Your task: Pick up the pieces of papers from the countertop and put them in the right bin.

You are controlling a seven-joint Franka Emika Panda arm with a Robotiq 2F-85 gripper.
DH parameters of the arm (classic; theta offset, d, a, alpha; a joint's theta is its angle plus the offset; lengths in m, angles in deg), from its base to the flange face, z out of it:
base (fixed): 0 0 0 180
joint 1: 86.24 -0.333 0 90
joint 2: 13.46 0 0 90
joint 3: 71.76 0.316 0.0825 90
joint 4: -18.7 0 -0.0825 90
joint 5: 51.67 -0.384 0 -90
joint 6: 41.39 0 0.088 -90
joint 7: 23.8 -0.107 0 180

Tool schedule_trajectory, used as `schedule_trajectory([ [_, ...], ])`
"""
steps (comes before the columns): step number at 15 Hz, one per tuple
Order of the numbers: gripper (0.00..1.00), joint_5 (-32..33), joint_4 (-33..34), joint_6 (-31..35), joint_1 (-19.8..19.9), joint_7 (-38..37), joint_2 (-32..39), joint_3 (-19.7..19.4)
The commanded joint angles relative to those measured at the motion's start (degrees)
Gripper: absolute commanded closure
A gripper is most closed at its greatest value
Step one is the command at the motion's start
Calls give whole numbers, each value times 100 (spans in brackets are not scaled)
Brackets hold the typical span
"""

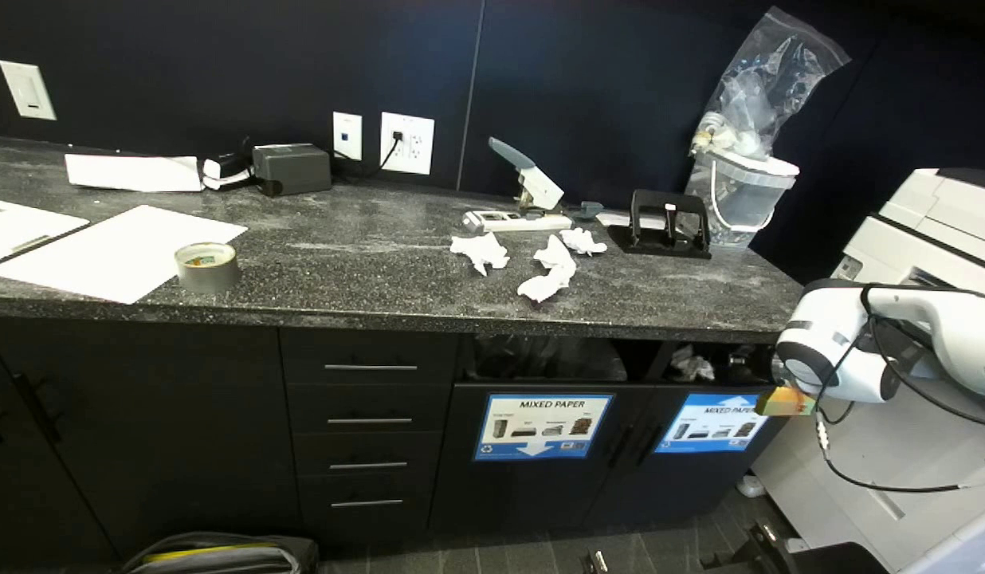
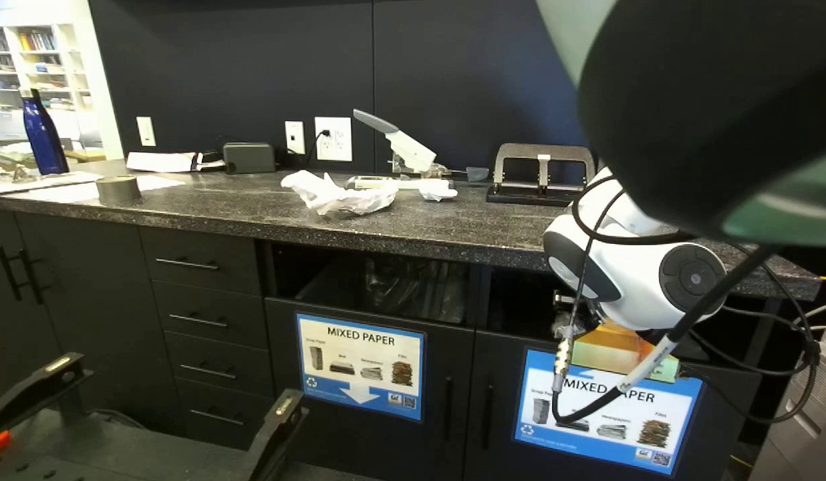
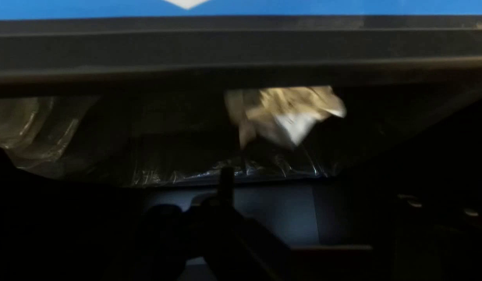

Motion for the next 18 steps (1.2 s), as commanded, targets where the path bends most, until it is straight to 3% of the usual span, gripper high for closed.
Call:
schedule_trajectory([
  [1,0,-720,215,-177,-103,785,0,59],
  [7,0,-407,-255,798,-358,739,-255,-392],
  [12,0,-398,-874,1437,-139,1164,-638,-132],
  [16,0,-859,-1630,1885,-358,929,-1578,-677],
  [17,0,-1252,-2016,1671,-533,873,-2049,-1111],
  [18,0,-1530,-2254,1670,-640,909,-2299,-1292],
])
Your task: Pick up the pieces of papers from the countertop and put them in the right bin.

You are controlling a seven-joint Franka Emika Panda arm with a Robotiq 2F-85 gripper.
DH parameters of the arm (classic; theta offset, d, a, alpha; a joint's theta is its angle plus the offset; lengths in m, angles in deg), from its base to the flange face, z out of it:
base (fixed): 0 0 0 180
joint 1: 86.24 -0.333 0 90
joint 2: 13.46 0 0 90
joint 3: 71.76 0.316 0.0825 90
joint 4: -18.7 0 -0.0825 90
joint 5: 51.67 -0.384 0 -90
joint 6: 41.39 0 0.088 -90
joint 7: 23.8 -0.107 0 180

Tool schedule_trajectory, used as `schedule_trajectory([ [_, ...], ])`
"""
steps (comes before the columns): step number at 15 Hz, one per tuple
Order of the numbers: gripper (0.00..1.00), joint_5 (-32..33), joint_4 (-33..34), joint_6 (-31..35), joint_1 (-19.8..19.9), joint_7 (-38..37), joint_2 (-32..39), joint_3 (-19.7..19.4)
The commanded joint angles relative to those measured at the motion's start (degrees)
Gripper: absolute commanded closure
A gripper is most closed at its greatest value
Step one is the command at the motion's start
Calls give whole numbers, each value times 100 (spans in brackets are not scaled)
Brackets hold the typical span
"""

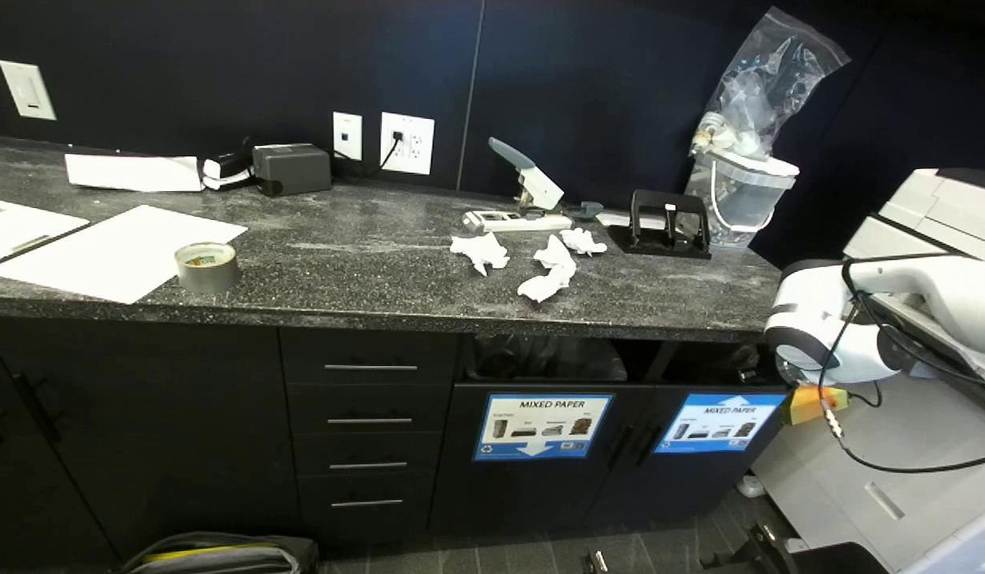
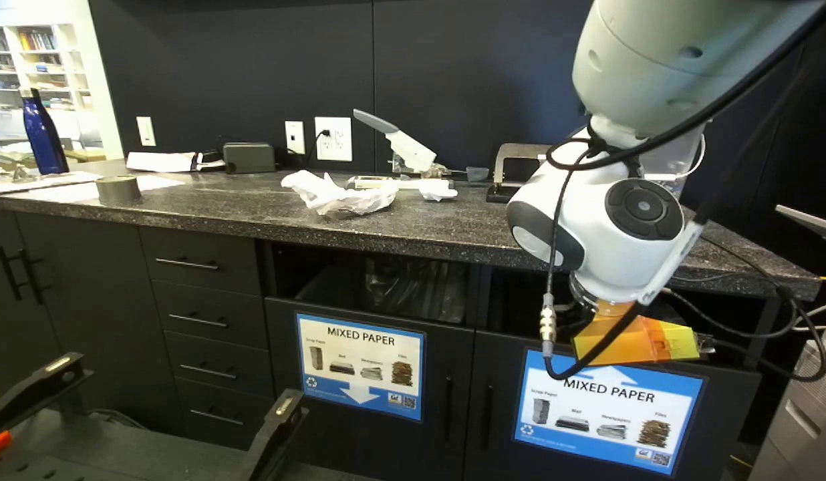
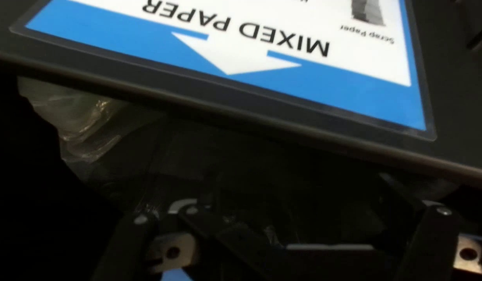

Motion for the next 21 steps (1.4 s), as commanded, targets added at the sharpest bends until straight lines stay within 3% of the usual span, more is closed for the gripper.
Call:
schedule_trajectory([
  [1,0,-1031,-1278,-111,-435,-103,-1424,-967],
  [6,0,-2424,-2818,-396,-1545,119,-2895,-2092],
  [8,0,-2704,-3449,-681,-2090,149,-3374,-2514],
  [14,0,-1627,-4930,-1186,-3587,-831,-4389,-3556],
  [18,0,14,-5335,-2055,-4932,-2113,-4895,-4858],
  [21,0,1408,-5185,-2787,-6123,-3515,-5150,-6128],
])
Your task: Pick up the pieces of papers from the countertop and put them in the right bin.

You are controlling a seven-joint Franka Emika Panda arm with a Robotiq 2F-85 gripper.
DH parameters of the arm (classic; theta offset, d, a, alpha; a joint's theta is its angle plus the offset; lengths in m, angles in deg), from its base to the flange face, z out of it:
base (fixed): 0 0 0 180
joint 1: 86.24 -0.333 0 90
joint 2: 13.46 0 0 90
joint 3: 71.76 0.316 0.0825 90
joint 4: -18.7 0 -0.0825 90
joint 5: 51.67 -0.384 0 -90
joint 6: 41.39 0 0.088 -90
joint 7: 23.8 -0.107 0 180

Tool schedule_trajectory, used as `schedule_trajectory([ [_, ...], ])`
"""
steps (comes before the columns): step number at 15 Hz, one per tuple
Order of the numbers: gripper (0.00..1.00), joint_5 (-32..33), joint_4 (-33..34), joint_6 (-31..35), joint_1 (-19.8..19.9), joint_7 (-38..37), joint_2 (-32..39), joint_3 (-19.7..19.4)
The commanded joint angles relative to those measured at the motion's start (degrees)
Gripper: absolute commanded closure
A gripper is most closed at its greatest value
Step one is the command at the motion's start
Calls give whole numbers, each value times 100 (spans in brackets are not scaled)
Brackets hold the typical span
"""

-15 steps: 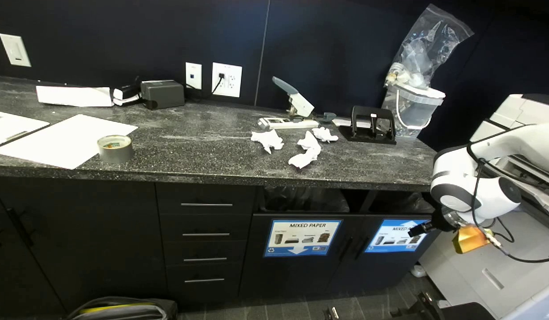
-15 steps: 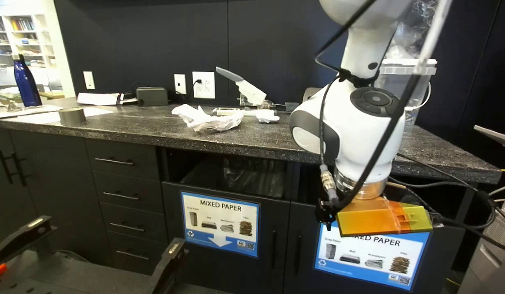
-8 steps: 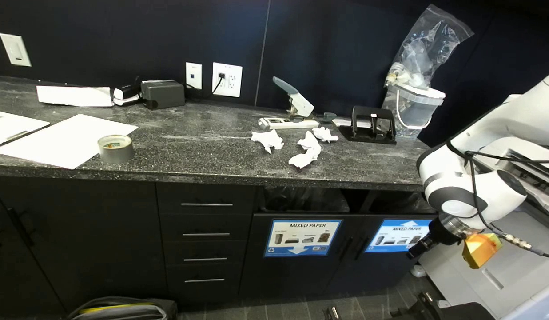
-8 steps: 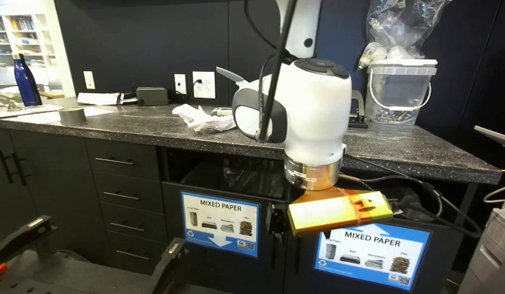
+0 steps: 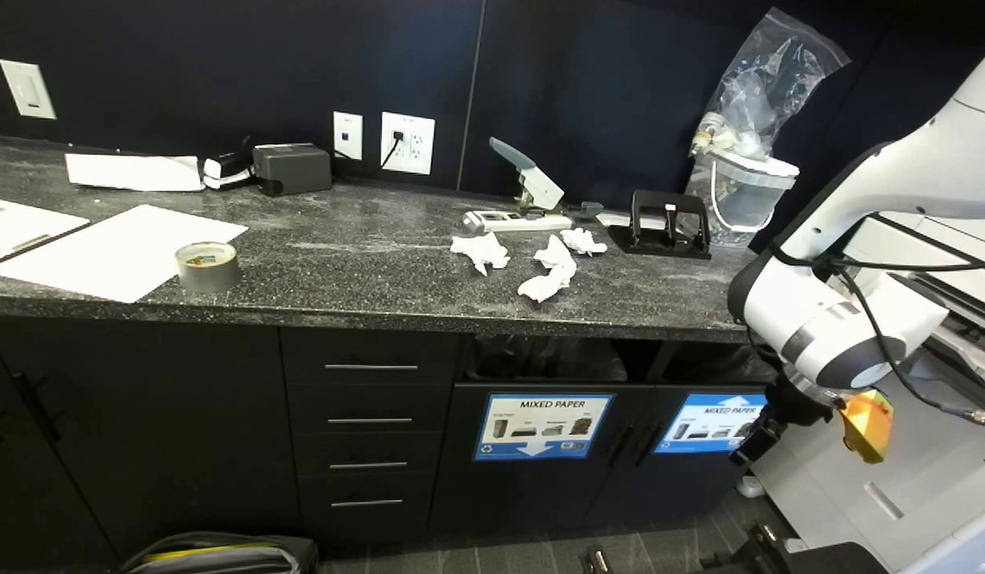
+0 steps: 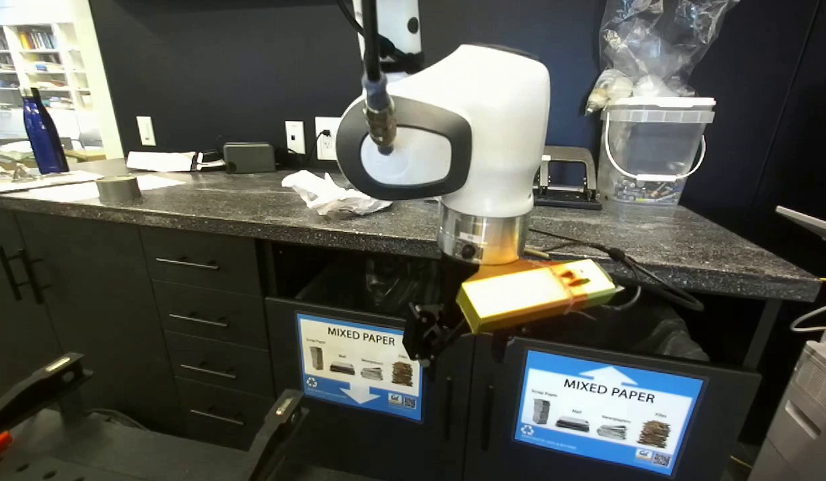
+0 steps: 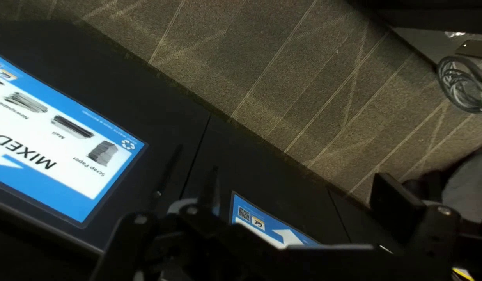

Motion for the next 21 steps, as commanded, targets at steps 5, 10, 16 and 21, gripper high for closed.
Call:
schedule_trajectory([
  [5,0,3056,697,-1997,-2221,-3089,-935,-2376],
  [10,0,4348,1948,-3394,-1373,-5013,-1508,-1215],
  [16,0,3978,4084,-4338,-1165,-6600,-1014,-290],
  [21,0,3856,5646,-4382,-973,-7476,32,160],
])
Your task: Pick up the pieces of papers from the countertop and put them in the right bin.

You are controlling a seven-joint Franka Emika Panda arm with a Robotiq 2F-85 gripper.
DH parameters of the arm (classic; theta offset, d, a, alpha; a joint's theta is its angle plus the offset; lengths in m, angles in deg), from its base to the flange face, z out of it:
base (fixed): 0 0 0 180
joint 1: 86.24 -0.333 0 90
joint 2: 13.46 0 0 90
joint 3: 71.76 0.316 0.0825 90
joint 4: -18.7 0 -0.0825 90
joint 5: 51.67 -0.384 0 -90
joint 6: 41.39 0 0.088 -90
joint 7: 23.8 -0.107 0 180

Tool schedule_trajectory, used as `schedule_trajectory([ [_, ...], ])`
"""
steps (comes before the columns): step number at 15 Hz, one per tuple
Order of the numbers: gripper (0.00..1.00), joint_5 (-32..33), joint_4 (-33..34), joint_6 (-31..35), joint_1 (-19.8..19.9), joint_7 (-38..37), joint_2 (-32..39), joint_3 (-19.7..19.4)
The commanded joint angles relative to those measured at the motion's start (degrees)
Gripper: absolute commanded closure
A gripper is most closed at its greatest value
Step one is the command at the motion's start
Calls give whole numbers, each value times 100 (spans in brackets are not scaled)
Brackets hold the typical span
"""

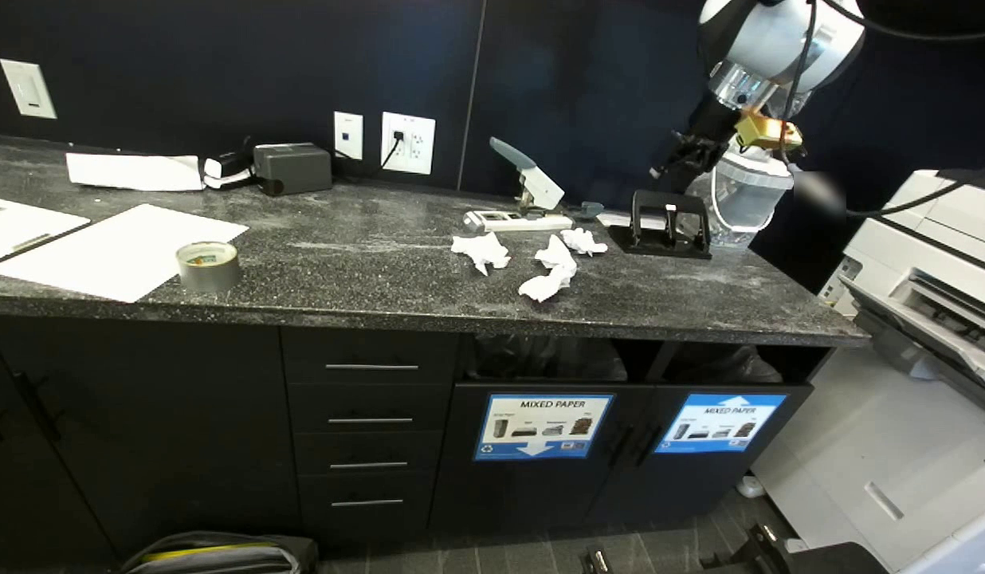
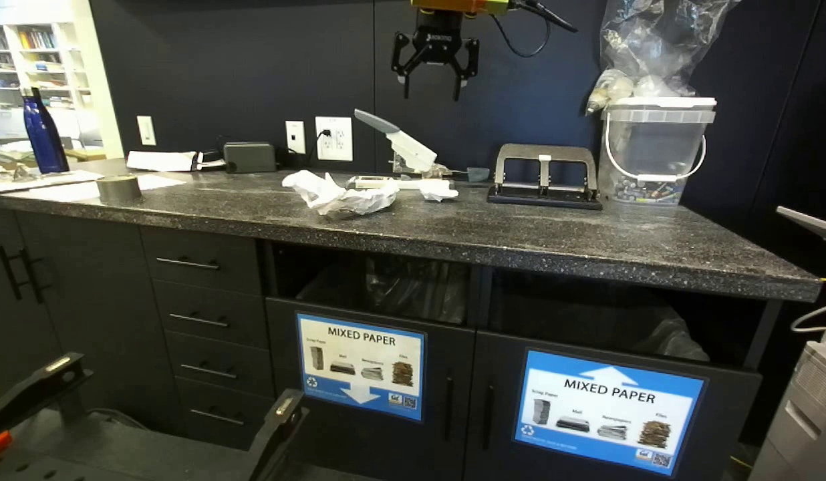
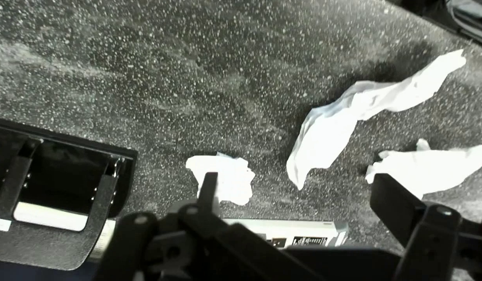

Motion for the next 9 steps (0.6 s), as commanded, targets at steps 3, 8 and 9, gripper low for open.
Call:
schedule_trajectory([
  [3,0,-2,1978,-301,546,75,1531,572],
  [8,0,-143,3245,-385,1018,463,2621,1017],
  [9,0,-55,3448,-522,1115,846,2802,1144],
])
